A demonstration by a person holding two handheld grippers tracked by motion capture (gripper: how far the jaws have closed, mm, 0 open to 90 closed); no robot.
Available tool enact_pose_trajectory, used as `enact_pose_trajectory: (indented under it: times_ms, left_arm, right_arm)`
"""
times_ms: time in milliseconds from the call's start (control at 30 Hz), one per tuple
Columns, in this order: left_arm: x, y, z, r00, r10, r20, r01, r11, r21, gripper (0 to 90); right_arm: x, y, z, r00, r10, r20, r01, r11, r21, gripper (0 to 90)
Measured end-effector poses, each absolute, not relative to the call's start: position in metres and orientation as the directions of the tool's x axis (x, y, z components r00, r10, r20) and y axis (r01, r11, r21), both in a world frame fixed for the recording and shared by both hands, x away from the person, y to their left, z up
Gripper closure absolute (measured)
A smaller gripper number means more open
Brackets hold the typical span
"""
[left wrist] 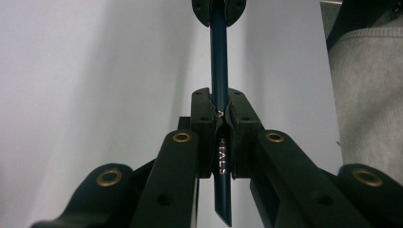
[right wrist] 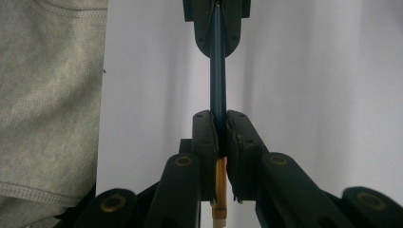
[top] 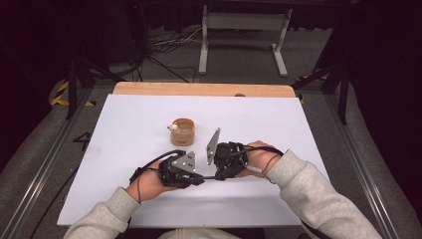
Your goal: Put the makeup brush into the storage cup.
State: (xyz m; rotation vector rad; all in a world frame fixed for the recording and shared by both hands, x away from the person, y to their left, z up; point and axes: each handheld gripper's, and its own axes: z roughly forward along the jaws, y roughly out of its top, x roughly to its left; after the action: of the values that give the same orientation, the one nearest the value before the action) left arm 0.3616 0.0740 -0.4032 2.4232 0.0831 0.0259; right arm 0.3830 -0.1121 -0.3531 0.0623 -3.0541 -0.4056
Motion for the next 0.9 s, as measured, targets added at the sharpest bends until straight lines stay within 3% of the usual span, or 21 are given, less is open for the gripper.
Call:
enact_pose_trajectory:
  times_ms: [467,900]
  left_arm:
    - [0.359,0.075,-0.403,0.997,0.061,0.037,0.022,-0.753,0.658,84.4]
    - [0.358,0.080,-0.406,0.997,0.072,0.032,0.033,-0.747,0.665,84.4]
  right_arm:
    - [0.383,-0.117,-0.352,-0.998,-0.053,0.042,-0.038,0.954,0.297,82.3]
    - [0.384,-0.140,-0.353,-0.999,-0.021,0.031,-0.010,0.945,0.326,74.6]
